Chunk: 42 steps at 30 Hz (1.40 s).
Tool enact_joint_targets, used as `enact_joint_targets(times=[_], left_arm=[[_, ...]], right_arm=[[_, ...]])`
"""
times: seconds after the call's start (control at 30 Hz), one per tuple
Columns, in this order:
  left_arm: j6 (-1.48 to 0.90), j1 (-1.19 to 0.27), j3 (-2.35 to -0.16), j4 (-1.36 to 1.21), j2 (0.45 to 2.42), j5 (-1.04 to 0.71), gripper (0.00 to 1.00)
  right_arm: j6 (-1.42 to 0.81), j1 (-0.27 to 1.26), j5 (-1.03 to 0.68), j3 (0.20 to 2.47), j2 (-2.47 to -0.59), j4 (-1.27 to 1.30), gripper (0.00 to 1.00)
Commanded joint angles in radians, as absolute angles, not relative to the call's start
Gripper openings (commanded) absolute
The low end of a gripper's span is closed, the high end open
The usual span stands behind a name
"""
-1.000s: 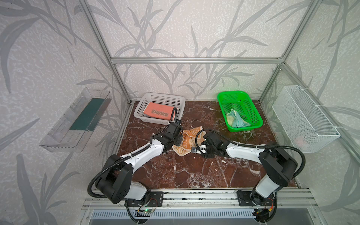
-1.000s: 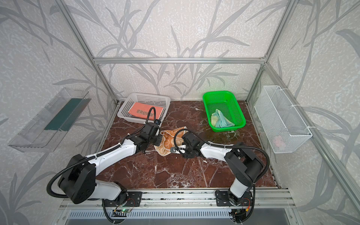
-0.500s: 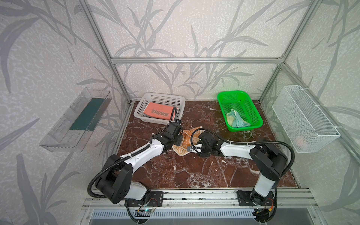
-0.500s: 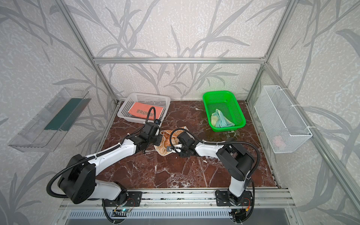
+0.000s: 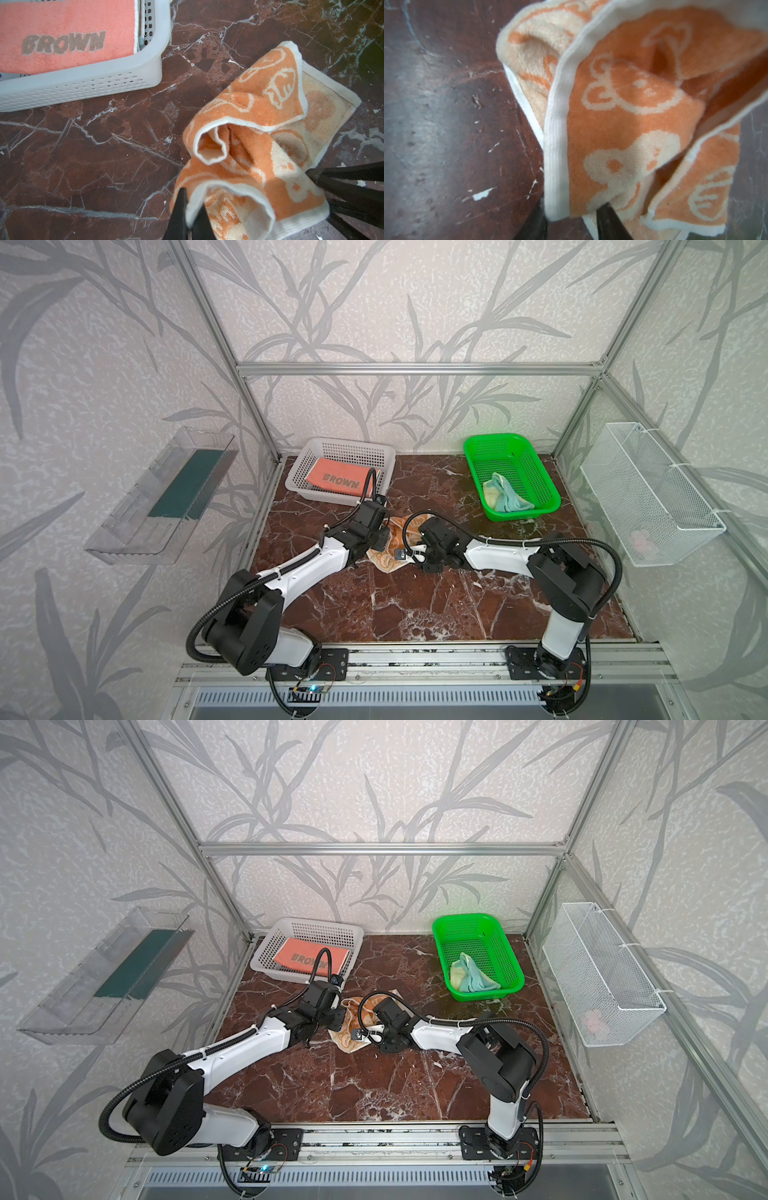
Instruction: Fold and stack the towels
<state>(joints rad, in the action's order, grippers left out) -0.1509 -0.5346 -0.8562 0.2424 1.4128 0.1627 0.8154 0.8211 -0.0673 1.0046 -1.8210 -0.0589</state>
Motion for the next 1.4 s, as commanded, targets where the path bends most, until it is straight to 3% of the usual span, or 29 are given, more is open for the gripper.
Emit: enact_joint_targets(times=[0.0,0.17,0.47,0.7,1.07,1.37], left_arm=[[-0.156,-0.53,-0.835,0.231,1.383,0.164,0.0],[-0.157,-0.525,-0.83,0.23,1.373,0.165,0.0],[-0.121,-0.517,-0.893,0.245,1.326,0.141,0.0],[-0.037,-0.512,-1.114,0.312,1.365,0.105,0.0],[0.048,-0.509,-1.55,0.432,1.441,0.028,0.0],[0.018,-0.517,-1.632,0.456,1.342,-0.144,0.0]], right_arm=[[0.796,0.828,-0.063,1.034,-1.839,-0.088,0.27],[0.772,0.828,-0.063,1.02,-1.815,-0.042,0.0],[0.607,0.75,0.016,1.155,-1.736,-0.207,0.0],[0.378,0.593,0.09,1.489,-1.713,-0.536,0.0],[0.231,0.36,-0.072,1.747,-1.569,-0.609,0.0],[0.291,0.337,-0.14,1.735,-1.391,-0.614,0.0]])
